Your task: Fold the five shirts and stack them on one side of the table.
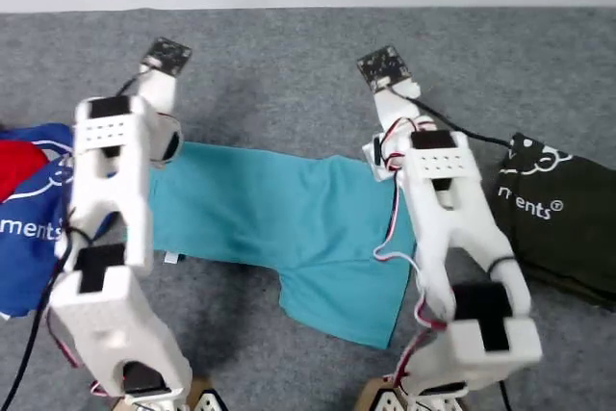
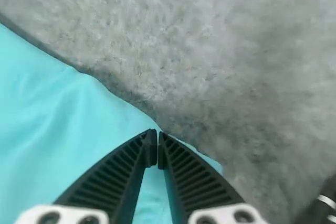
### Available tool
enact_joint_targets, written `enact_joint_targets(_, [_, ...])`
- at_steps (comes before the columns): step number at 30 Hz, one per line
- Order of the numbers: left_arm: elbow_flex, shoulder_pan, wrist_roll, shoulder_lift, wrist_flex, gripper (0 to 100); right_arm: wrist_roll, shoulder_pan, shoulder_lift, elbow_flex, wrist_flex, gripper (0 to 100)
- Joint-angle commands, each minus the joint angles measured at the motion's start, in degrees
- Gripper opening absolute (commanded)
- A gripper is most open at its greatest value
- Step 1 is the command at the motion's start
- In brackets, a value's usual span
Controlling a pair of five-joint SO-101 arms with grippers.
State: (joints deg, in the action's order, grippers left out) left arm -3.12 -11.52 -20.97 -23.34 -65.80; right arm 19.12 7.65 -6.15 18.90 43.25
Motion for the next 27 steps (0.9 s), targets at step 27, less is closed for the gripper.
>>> enact_joint_targets(27, [-37.8,-3.7,-1.8,-5.5,-22.5,1,-0.5,0.5,-22.0,-56.5,36.8,1.0])
